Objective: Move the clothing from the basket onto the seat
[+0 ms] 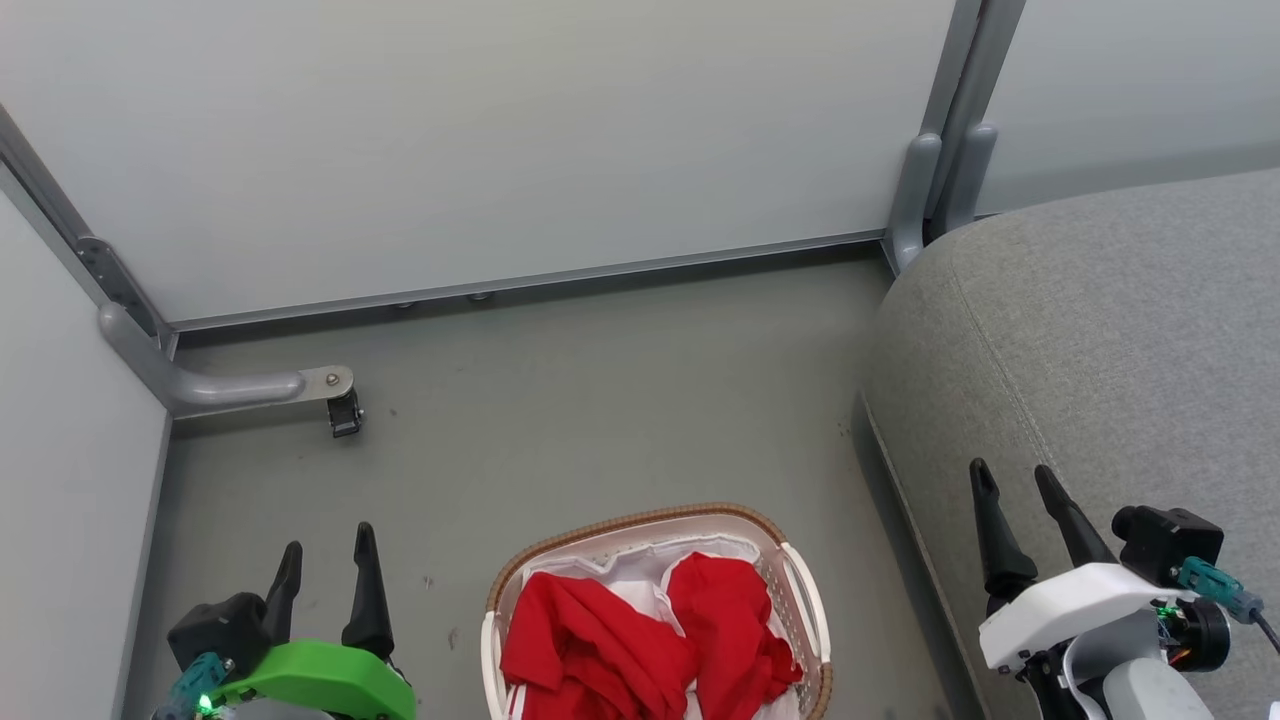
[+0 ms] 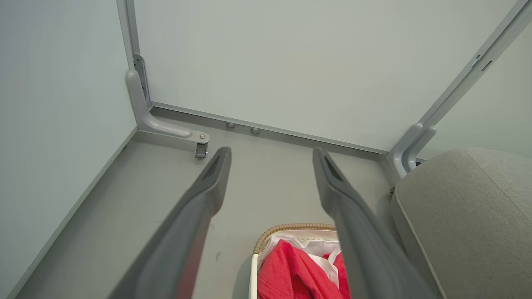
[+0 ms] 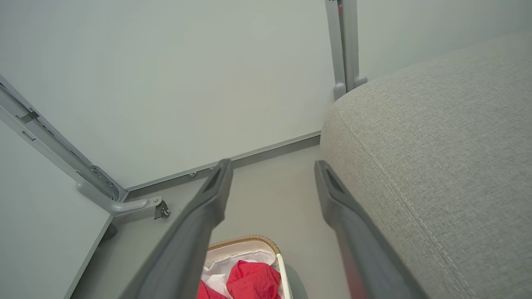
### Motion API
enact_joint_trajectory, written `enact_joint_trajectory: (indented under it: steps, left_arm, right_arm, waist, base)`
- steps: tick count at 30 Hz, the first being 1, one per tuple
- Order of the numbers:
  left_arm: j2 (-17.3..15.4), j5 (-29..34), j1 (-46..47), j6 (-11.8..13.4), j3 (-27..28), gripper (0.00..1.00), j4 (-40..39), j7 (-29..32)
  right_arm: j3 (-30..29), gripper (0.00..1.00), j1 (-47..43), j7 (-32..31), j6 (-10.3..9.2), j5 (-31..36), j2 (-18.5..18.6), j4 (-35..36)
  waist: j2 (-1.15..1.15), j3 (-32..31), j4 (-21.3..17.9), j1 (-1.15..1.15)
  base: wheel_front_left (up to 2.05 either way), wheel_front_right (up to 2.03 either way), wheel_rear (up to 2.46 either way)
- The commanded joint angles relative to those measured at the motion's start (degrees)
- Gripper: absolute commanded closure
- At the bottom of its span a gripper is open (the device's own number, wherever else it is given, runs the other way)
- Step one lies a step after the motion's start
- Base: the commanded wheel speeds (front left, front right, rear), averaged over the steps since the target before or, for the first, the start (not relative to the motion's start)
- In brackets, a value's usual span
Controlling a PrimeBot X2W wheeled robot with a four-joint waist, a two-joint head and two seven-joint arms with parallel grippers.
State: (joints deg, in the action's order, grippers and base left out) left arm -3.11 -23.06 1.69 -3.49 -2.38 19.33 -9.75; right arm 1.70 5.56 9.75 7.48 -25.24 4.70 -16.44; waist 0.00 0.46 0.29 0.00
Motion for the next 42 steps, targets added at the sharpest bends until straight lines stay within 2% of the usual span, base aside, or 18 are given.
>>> enact_joint_trajectory:
  steps: [1,17,31,42]
  left_arm:
    - [-0.5,1.9,-0.3,0.4,-0.2,0.00,-0.3,-0.6]
    - [0.0,8.5,-0.6,0.2,-0.1,0.00,-0.8,-2.6]
    - [0.2,13.4,-1.8,0.0,1.9,0.00,-0.1,-4.2]
    - [0.2,15.9,-1.8,-0.6,-0.3,0.00,1.0,-5.3]
  right_arm:
    - [0.2,0.00,-0.3,0.6,0.01,1.6,0.4,0.2]
    - [1.4,0.00,0.1,2.7,0.02,9.8,0.5,-0.6]
    - [-2.0,0.00,-1.4,4.2,0.01,16.5,0.0,-2.1]
    - [-0.5,0.00,-0.3,5.3,0.00,20.8,-0.4,-1.4]
  waist:
    - [0.00,0.0,0.0,0.00]
    - [0.00,0.1,0.4,0.00]
    - [0.00,-0.3,0.5,0.00]
    - [0.00,1.8,-0.2,0.00]
  base:
    - [0.00,0.00,0.00]
    - [0.00,0.00,0.00]
    - [0.00,0.00,0.00]
    - [0.00,0.00,0.00]
